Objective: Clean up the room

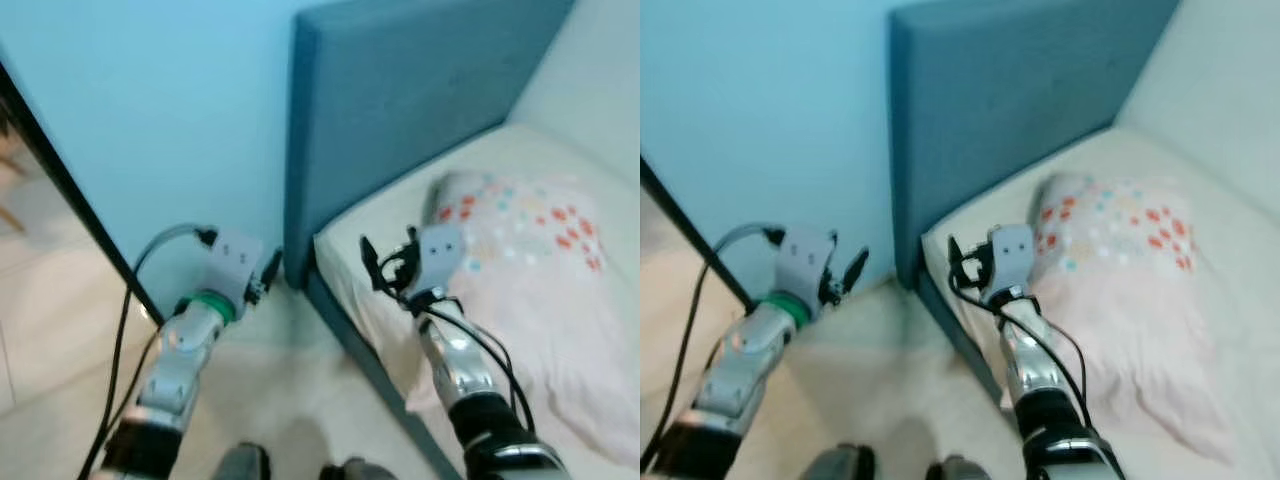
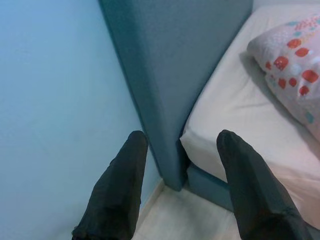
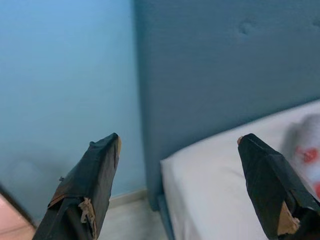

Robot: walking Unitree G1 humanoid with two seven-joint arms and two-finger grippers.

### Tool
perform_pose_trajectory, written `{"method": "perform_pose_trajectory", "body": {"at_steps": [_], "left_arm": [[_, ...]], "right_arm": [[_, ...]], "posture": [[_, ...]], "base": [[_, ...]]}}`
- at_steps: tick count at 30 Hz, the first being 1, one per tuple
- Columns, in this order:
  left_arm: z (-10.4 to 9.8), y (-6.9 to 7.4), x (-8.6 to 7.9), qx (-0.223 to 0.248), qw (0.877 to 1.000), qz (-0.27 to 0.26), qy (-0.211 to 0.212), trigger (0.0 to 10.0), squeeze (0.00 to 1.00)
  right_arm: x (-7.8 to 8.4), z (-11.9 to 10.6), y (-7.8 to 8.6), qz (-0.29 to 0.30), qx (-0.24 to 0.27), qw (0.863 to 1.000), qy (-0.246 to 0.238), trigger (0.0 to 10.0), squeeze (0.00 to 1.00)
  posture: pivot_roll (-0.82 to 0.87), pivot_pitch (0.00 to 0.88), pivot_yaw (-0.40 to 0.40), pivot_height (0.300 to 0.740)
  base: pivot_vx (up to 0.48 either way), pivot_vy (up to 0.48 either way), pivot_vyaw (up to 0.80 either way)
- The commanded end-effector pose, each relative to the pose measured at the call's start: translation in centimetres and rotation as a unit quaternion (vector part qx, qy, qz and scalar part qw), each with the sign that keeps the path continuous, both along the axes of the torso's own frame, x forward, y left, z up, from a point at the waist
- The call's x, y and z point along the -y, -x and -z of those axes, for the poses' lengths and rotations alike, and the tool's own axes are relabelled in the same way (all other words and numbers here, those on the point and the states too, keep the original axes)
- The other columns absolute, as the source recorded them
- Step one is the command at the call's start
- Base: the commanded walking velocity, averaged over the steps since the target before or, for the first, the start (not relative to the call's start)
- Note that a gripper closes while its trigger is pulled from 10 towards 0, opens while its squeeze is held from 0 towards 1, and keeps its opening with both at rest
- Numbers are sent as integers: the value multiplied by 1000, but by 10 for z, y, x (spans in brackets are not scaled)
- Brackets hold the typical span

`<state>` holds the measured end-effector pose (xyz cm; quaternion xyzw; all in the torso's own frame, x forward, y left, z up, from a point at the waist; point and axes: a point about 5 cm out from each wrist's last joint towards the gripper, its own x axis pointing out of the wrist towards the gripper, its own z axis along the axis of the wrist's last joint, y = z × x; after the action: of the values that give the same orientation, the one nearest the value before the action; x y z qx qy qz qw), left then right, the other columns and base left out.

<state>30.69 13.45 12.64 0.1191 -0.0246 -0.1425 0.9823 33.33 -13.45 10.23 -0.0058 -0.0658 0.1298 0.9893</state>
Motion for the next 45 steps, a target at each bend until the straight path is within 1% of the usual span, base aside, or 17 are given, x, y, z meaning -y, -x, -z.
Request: {"method": "perform_pose_trajectory", "body": {"at_steps": [1, 8, 16, 17, 23, 34, 41, 43, 45], "left_arm": [[4, 2, 3, -12, 1000, 1, 11, 10000, 0], [-3, -2, 4, -1, 1000, -5, 19, 10000, 0], [-5, -2, 5, -2, 1000, -6, 21, 10000, 0], [-6, -2, 5, 4, 1000, -8, 23, 10000, 0], [-7, -4, 3, 12, 999, -23, 22, 10000, 0], [-8, -5, 0, 14, 999, -32, 21, 10000, 0], [-8, -4, 0, 13, 999, -34, 21, 10000, 0], [-7, -4, 1, 8, 999, -30, 23, 10000, 0], [-4, 0, 5, -2, 1000, -3, 26, 10000, 0]], "right_arm": [[6, 7, 3, 8, -14, 1000, 4, 10000, 0], [6, 2, 1, 7, -7, 1000, -2, 10000, 0], [5, 1, 2, 6, -7, 1000, -5, 10000, 0], [5, 2, 2, 5, -7, 1000, -5, 10000, 0], [3, 1, 2, 0, -5, 1000, -1, 10000, 0], [-1, 1, 2, -8, -3, 1000, 8, 10000, 0], [-1, 1, 2, -10, -4, 1000, 11, 10000, 0], [-1, 1, 3, -11, -5, 1000, 11, 10000, 0], [0, 2, 3, -15, -8, 1000, 11, 10000, 0]], "posture": [[46, 28, 21, 714], [45, 21, 22, 714], [44, 23, 24, 714], [45, 25, 23, 714], [44, 27, 23, 714], [45, 32, 22, 714], [44, 34, 20, 714], [42, 35, 20, 714], [42, 36, 20, 714]], "base": [[0, 0, -781], [0, 0, -781], [0, 0, -781], [0, 0, -781], [436, 0, -717], [480, 0, 0], [334, 0, 0], [0, 0, 0], [0, 0, 0]]}}
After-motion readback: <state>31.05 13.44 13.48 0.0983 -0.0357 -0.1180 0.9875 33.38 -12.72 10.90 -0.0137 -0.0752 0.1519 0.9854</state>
